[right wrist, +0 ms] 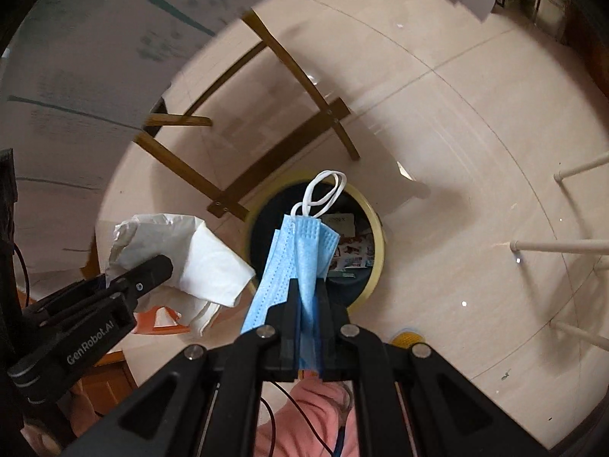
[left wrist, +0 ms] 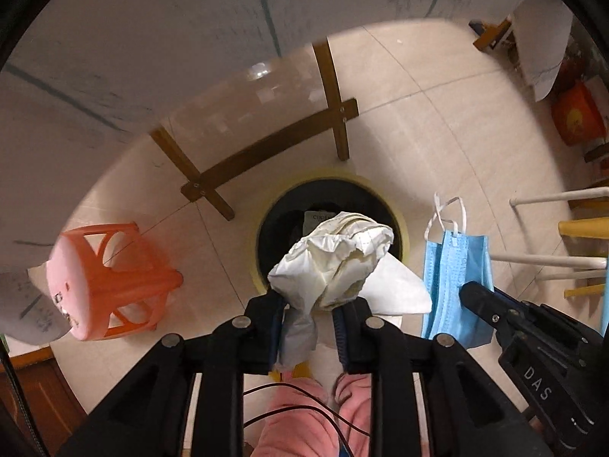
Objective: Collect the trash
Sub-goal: 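Open the left tool over the bin while the right tool drops the mask, then move both open tools back toward the remaining items on the table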
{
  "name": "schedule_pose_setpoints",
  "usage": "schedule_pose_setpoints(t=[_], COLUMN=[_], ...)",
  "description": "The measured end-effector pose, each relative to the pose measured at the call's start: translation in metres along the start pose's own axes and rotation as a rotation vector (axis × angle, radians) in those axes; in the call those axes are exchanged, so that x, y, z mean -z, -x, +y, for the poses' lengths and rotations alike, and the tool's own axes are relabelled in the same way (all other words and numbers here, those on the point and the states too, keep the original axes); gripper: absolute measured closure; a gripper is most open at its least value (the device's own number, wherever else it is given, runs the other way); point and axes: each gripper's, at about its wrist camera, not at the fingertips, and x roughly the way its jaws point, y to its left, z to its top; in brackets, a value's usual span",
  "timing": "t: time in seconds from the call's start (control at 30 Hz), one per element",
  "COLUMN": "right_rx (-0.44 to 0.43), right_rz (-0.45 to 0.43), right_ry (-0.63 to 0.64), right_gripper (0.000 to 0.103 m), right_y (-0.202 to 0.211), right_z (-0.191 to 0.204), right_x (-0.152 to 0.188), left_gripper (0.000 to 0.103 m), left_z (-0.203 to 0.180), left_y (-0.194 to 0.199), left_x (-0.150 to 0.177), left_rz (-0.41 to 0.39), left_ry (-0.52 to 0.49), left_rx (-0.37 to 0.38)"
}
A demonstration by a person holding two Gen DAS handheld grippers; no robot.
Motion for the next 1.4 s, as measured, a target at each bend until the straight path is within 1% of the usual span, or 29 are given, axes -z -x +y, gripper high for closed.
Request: schedule_pose_setpoints(t=[0.07,0.13,0.17,0.2,0.23,0.27,0.3,0.33,0.43,0.57,0.67,0.83,0.93,0.97,1.0,1.17,1.27,1.4], right_rx=[0.008,0.016,0.018,0.023,0.029,0.032,0.034,0.036,0.044,0.047,0.051,0.068,0.081,0.086,0.085,0.081,0.077,0.071], right_rz=[0.007,0.011,0.013,0.015,0.015,0.016,0.017,0.016,0.016,0.018,0.018,0.045,0.056,0.058,0.061,0.067,0.062,0.053], right_ry=[-0.003,-0.001,0.002,0.008,0.012,0.017,0.021,0.025,0.035,0.033,0.038,0.052,0.051,0.050,0.046,0.060,0.085,0.102], right_gripper=[0.098,0.098,0.098,0.097,0.097,0.097,0.097,0.097,0.097,0.097,0.094,0.093,0.080,0.074,0.071,0.069,0.066,0.065], right_y=[-0.016,-0.027,-0.035,-0.041,-0.046,-0.052,-0.057,-0.061,-0.069,-0.079,-0.084,-0.091,-0.092,-0.090,-0.088,-0.070,-0.054,-0.029], right_z=[-0.004,-0.005,-0.006,-0.005,-0.005,-0.005,-0.005,-0.004,-0.002,0.000,0.005,0.013,0.018,0.020,0.022,0.038,0.051,0.066], right_x=[0.001,0.000,-0.001,-0.002,-0.003,-0.004,-0.006,-0.007,-0.009,-0.014,-0.016,-0.017,-0.018,-0.019,-0.019,-0.023,-0.026,-0.033], left_gripper=[0.078,0.071,0.069,0.066,0.058,0.054,0.046,0.041,0.035,0.035,0.035,0.035,0.035,0.035,0.035,0.035,0.035,0.035], left_z=[-0.003,-0.003,-0.003,-0.003,-0.003,-0.002,-0.002,-0.002,0.000,0.006,0.015,0.030,0.040,0.042,0.045,0.059,0.065,0.070], left_y=[-0.013,-0.023,-0.028,-0.031,-0.036,-0.041,-0.043,-0.044,-0.049,-0.052,-0.049,-0.037,-0.025,-0.022,-0.018,0.009,0.031,0.063], left_x=[-0.002,-0.003,-0.004,-0.005,-0.006,-0.007,-0.008,-0.008,-0.009,-0.010,-0.010,-0.009,-0.009,-0.009,-0.009,-0.007,-0.005,-0.002], left_rz=[-0.002,-0.011,-0.016,-0.021,-0.022,-0.020,-0.022,-0.028,-0.038,-0.026,-0.025,-0.034,-0.040,-0.041,-0.042,-0.048,-0.058,-0.073], left_ry=[-0.018,-0.038,-0.051,-0.061,-0.073,-0.086,-0.100,-0.115,-0.149,-0.151,-0.132,-0.095,-0.072,-0.067,-0.061,-0.027,-0.007,0.010], left_rx=[-0.001,-0.014,-0.020,-0.024,-0.027,-0.023,-0.022,-0.029,-0.037,-0.048,-0.048,-0.049,-0.049,-0.049,-0.049,-0.043,-0.034,-0.032])
